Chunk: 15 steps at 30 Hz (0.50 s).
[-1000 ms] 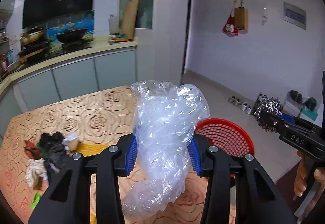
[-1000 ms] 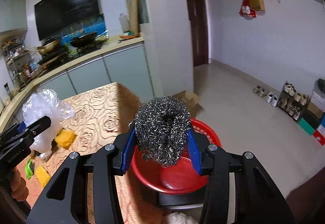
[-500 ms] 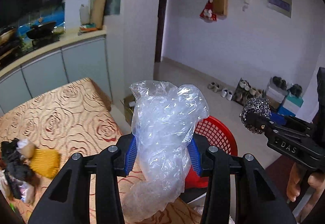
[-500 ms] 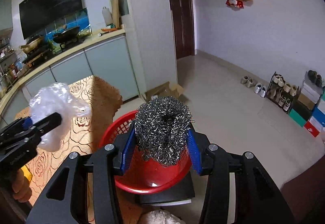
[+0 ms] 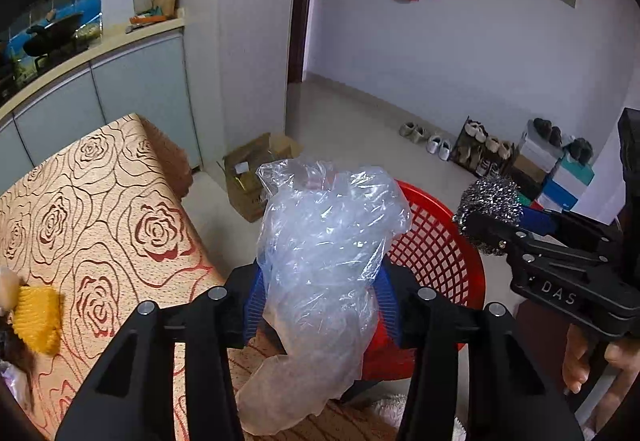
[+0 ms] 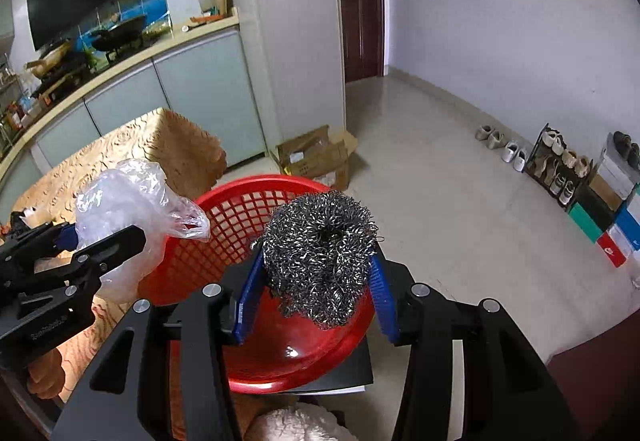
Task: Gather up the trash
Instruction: 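Open left tool over basket dropping bag while right tool drops steel wool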
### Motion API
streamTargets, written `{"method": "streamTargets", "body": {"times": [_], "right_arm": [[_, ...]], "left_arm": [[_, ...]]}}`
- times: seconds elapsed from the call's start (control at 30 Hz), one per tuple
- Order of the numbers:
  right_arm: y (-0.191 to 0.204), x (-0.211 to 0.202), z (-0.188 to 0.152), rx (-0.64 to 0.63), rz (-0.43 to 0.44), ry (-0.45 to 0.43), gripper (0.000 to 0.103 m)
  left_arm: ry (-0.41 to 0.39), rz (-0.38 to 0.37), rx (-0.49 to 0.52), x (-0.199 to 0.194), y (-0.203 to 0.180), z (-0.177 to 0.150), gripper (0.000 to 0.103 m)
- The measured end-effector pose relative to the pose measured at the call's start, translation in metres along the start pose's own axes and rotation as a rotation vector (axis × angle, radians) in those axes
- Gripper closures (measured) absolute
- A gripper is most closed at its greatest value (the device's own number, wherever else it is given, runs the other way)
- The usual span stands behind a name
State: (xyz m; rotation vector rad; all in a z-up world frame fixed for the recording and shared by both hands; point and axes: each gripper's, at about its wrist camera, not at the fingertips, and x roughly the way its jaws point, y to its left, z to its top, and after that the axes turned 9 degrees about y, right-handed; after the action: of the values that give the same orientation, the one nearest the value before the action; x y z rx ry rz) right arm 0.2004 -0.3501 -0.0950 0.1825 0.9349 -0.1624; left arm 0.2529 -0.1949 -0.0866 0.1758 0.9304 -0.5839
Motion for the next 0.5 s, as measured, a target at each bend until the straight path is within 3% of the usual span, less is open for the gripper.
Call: {"method": "streamTargets", "body": {"times": [0.37,0.5], "right_arm": [[-0.0060,0.0083,0.0000,0.035,0.061,0.021,0.041],[-0.0066,0.0023,0.0022,0.043,0.056,0.008,0.040]], "left_arm": [[0.004,-0.023,0.010,0.0059,-0.0015,0.0046,0.037],[-0.005,-0.030,0.011,0.0029,-0.0025,0.0049,0.034]]}}
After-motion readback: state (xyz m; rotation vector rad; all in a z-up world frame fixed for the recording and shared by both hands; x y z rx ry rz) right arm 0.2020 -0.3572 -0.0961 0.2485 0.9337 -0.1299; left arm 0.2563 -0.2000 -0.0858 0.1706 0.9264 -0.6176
